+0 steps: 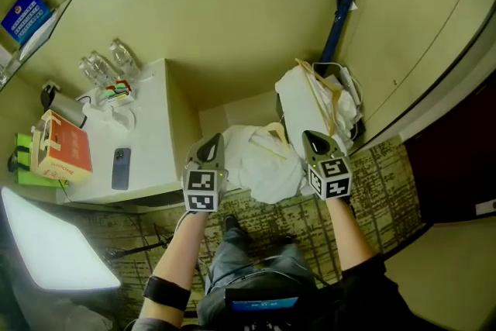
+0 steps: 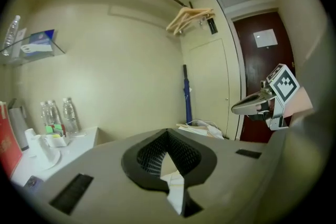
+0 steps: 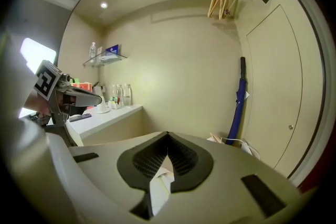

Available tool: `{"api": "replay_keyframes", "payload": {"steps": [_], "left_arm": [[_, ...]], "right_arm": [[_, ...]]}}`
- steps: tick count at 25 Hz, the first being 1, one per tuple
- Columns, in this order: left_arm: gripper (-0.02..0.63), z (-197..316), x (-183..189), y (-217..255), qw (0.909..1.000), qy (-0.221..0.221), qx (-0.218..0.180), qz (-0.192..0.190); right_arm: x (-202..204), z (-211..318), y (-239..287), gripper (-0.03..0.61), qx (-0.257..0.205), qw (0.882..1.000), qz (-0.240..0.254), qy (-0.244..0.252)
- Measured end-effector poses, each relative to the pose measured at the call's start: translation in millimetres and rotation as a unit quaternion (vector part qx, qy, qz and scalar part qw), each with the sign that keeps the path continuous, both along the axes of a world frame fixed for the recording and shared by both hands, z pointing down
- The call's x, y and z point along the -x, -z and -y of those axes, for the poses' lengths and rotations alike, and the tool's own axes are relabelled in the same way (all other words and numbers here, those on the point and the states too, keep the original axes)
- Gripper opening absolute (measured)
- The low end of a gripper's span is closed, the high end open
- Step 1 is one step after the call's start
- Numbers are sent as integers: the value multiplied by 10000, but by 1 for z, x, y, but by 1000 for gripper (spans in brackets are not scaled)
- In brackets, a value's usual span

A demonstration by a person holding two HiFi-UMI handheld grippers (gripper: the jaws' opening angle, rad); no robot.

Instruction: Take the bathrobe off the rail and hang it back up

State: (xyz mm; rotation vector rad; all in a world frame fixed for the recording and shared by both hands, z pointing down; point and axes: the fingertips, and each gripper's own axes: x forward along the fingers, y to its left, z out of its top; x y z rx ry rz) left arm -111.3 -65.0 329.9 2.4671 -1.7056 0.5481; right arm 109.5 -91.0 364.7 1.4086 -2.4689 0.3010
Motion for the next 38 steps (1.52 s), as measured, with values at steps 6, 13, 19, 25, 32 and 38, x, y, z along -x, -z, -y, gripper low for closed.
{"api": "replay_keyframes", "payload": {"steps": [6, 13, 19, 25, 32, 38], "left_arm": [[1, -43, 13, 24, 9994, 233, -96, -238], [1, -76, 36, 29, 9978, 501, -164, -403], [1, -84, 33, 31, 9983, 440, -242, -281], [1, -85, 25, 25, 9987, 416, -174, -240], [1, -78, 24, 16, 9991, 373, -88, -187], [1, -64, 23, 2, 9991, 299, 80, -282]], "right_arm": [[-7, -31, 28, 20, -152, 9999, 1, 44], [-6, -59, 43, 20, -273, 9996, 59, 68], [-13, -70, 37, 20, -232, 9997, -18, 77], [-24, -74, 24, 20, -108, 9999, 11, -14], [-25, -69, 18, 20, -60, 9999, 23, -87], [-25, -60, 12, 20, -5, 9998, 19, -208]]}}
